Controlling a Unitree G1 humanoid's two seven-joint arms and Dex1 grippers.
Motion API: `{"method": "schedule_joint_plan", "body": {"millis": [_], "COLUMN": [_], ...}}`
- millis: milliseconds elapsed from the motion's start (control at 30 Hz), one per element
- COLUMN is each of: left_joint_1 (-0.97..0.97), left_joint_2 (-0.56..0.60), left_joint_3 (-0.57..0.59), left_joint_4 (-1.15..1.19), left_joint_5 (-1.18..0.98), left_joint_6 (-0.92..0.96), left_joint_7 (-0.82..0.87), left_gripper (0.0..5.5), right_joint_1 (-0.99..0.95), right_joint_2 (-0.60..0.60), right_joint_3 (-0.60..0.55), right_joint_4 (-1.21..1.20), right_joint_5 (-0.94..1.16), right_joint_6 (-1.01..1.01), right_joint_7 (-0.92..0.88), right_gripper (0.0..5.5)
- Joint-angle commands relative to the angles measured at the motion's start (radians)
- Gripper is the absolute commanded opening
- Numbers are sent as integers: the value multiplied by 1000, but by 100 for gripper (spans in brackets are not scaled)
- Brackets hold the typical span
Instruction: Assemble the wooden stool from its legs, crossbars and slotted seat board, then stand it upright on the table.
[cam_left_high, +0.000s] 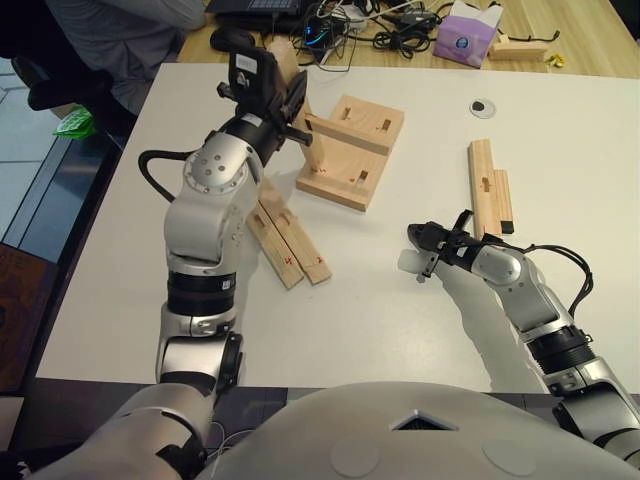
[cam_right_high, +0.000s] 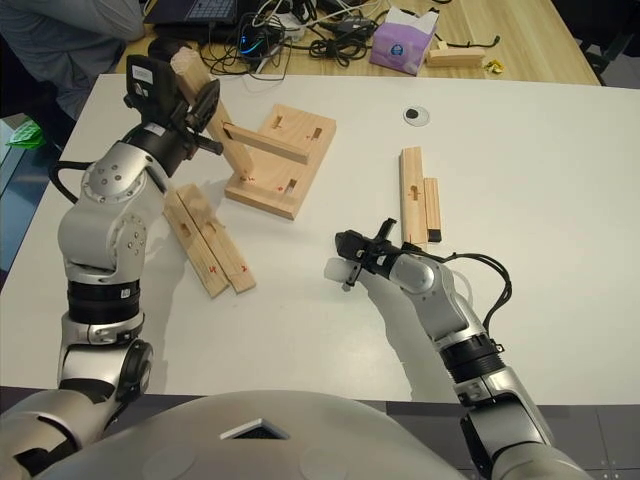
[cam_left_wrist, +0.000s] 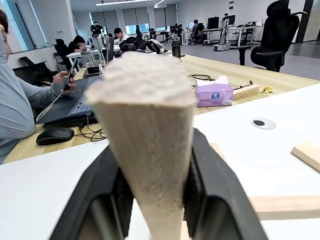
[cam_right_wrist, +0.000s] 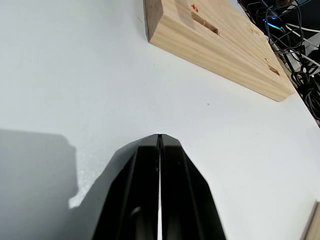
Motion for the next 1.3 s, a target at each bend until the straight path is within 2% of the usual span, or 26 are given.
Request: {"method": "schedule_joint_plan", "body": {"millis": [33, 167, 367, 500, 600, 800, 1100, 1233, 1267, 1300], "left_joint_1": [132, 108, 45, 64, 79, 21, -53, -93, -104, -111], "left_joint_2": [-37, -96, -100, -18, -13, -14, -107, -171, -187, -198], "left_joint_3": [-34, 29, 73, -105, -162, -56, -40, 35, 57, 68], "left_joint_4": [15, 57, 327, 201, 125, 334, 57, 39, 32, 25], "left_joint_5": [15, -68, -108, -10, -18, -39, -86, -104, -109, -109], "left_joint_6": [130, 216, 224, 138, 151, 90, -8, -62, -82, -98], "left_joint_7": [24, 20, -60, -122, -135, -128, -99, -43, -29, -22], "left_gripper": [105, 104, 103, 103, 103, 104, 104, 104, 141, 154], "right_joint_1": [14, 4, -3, 2, 0, -10, 7, 13, 17, 20], "right_joint_2": [-25, -17, 7, -3, 1, 13, 22, 22, 22, 22], "right_joint_3": [1, 3, 19, 13, 13, 23, 35, 39, 41, 43], "right_joint_4": [22, 32, 40, 36, 36, 55, 75, 88, 91, 92], "right_joint_5": [-19, -30, -42, -41, -44, -49, -55, -58, -59, -60], "right_joint_6": [14, 9, 10, 7, 8, -3, -13, -20, -22, -23], "right_joint_7": [8, 0, -18, -11, -12, -13, -31, -39, -41, -42], "right_gripper": [0, 0, 0, 0, 0, 0, 0, 0, 0, 0]}}
